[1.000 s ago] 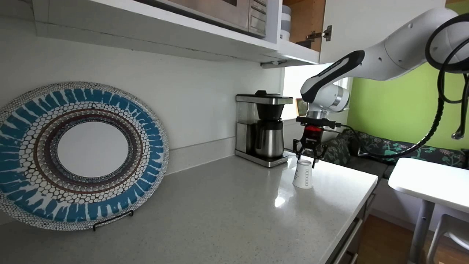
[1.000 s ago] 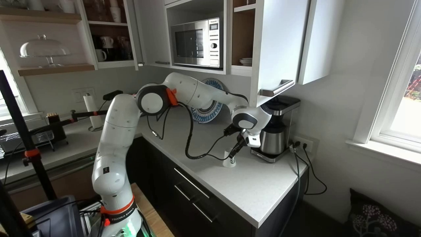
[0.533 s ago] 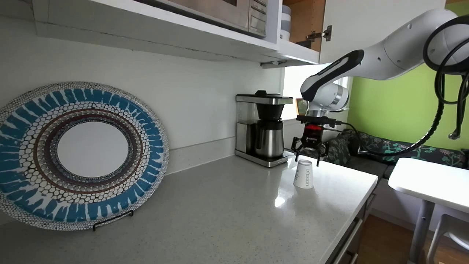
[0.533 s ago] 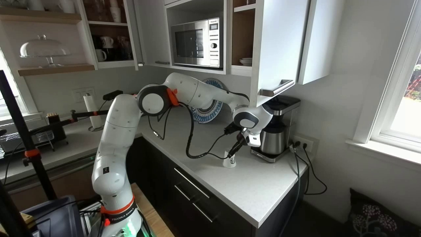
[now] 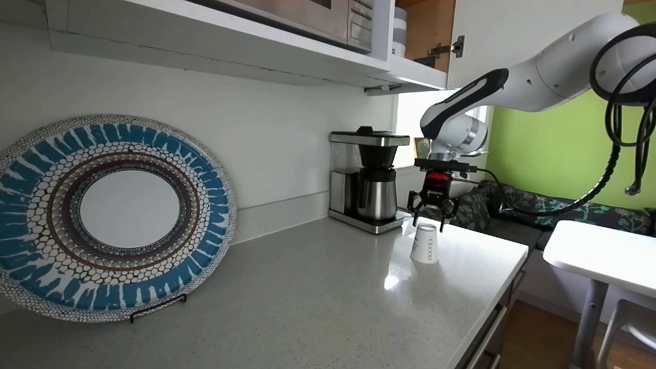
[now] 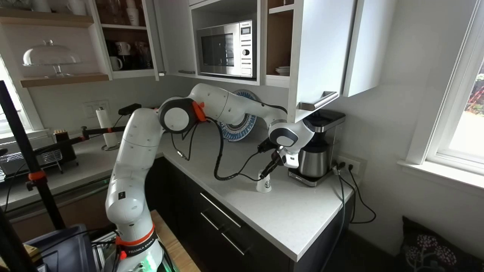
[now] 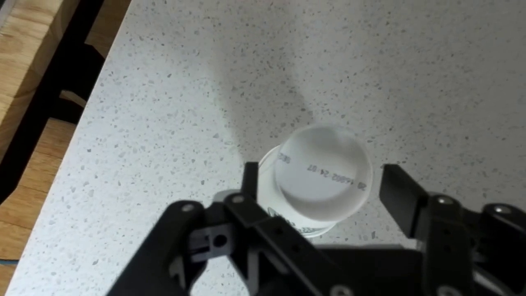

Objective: Place the coffee cup upright

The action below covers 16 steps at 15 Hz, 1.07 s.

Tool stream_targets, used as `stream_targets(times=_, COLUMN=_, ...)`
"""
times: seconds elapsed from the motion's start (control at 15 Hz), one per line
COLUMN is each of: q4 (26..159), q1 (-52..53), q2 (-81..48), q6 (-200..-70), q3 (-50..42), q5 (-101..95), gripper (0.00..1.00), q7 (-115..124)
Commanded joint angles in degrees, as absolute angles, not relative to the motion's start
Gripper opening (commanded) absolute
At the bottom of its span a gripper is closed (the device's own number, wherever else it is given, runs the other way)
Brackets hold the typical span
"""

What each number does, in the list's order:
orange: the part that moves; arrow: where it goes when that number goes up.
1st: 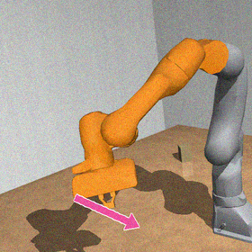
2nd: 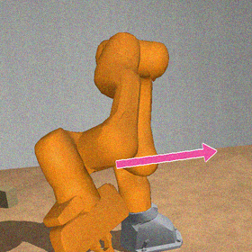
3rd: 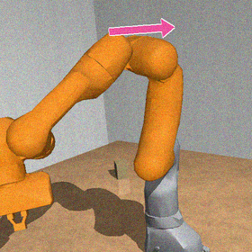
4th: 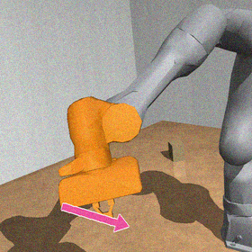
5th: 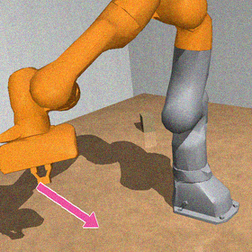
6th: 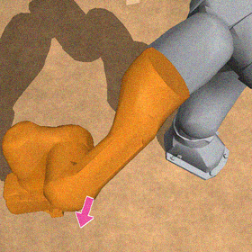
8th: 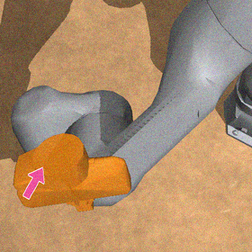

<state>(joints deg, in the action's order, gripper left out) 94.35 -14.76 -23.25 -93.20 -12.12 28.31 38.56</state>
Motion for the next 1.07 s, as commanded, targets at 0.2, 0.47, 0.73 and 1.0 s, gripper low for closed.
stream_targets(times=0.2, q4=92.6, q1=-15.2, q2=-24.6, q6=-91.5, q3=-12.2, q5=29.4, gripper=0.33, q7=39.1)
stream_targets(times=0.47, q4=94.3, q1=-13.7, q2=-21.8, q6=-92.6, q3=-12.8, q5=26.4, gripper=0.32, q7=41.1)
stream_targets(times=0.73, q4=97.1, q1=-11.3, q2=-17.3, q6=-95.3, q3=-13.0, q5=21.9, gripper=0.32, q7=44.8)
stream_targets(times=1.0, q4=100.8, q1=-7.2, q2=-12.4, q6=-102.3, q3=-12.7, q5=11.8, gripper=0.32, q7=53.0)
